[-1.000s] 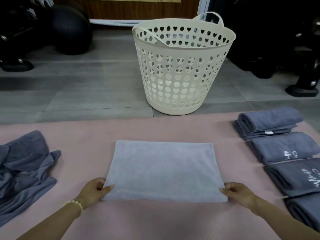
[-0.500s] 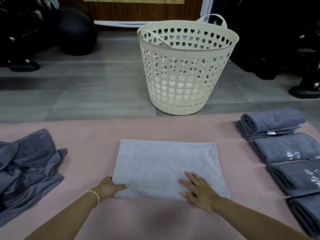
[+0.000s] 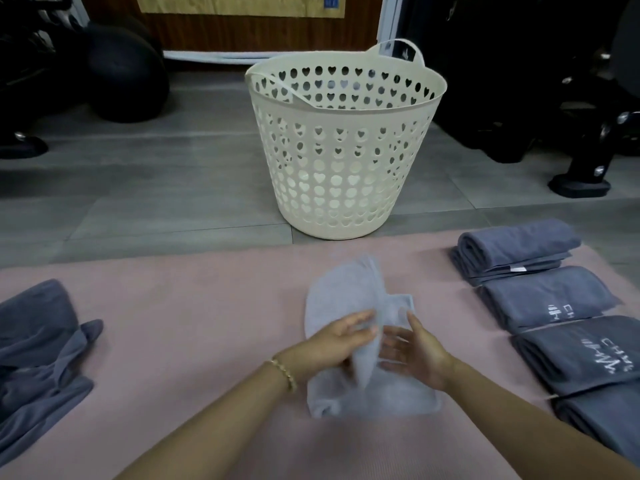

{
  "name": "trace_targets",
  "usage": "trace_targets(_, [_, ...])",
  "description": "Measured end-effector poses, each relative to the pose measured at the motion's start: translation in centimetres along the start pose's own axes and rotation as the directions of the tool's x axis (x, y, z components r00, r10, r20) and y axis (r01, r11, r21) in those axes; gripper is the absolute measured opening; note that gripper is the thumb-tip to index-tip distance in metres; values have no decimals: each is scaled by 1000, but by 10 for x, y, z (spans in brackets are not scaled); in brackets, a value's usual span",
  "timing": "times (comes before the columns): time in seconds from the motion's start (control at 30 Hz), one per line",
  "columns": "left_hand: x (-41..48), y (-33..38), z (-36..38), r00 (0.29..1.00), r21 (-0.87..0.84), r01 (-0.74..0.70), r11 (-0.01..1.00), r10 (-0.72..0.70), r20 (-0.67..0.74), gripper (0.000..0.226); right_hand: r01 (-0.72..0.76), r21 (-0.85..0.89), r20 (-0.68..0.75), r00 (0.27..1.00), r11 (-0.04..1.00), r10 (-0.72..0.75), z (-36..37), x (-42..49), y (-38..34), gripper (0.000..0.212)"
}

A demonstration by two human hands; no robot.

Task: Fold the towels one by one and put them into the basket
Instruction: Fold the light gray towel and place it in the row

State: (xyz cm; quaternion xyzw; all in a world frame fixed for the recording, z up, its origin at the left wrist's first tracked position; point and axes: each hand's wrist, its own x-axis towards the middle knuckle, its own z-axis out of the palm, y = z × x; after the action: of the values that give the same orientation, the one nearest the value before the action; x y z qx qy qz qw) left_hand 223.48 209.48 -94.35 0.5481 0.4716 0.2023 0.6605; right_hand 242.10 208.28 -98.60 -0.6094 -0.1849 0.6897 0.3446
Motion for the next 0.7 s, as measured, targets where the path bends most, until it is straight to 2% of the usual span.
trace_targets(0.07, [11, -6, 8, 999, 75, 9, 997, -7, -36, 37, -57, 44, -4, 998, 997, 57, -15, 5, 7, 70])
trace_targets(0.13, [21, -23, -1, 973, 336, -64, 940, 133, -187, 43, -90, -49, -53, 995, 995, 87, -21, 7, 14, 57])
trace_targets(0.2, [30, -48, -13, 939, 664, -61, 745, 268, -214, 61, -79, -110, -118, 991, 991, 66, -19, 8, 19, 41])
trace_targets(0.27, [37, -71, -18, 954, 826, -21, 563, 258, -152, 85, 29, -238, -190, 979, 971, -76, -14, 16, 23, 29])
trace_targets(0.33, [41, -91, -17, 964, 860, 35, 509, 210, -163, 100, 130, -432, -263, 929, 893, -262, -4, 23, 28, 22])
trace_targets(0.4, [44, -101, -13, 938, 893, 74, 444, 272, -214, 83, 216, -564, -285, 855, 797, -433, 3, 24, 29, 20])
trace_targets(0.47, [46, -104, -4, 930, 887, 76, 455, 289, -227, 62, 291, -621, -266, 795, 728, -545, 0, 19, 26, 17])
trace_targets(0.53, [50, -103, 3, 965, 889, 54, 456, 204, -163, 57, 292, -652, -274, 769, 699, -578, -12, 15, 24, 17])
trace_targets(0.63, [62, -108, 14, 955, 908, -4, 418, 271, -121, 58, 197, -689, -332, 769, 697, -546, -38, 16, 30, 23])
trace_targets(0.7, [68, -115, 21, 952, 892, 6, 452, 270, -143, 61, 130, -699, -370, 776, 703, -511, -51, 17, 32, 23])
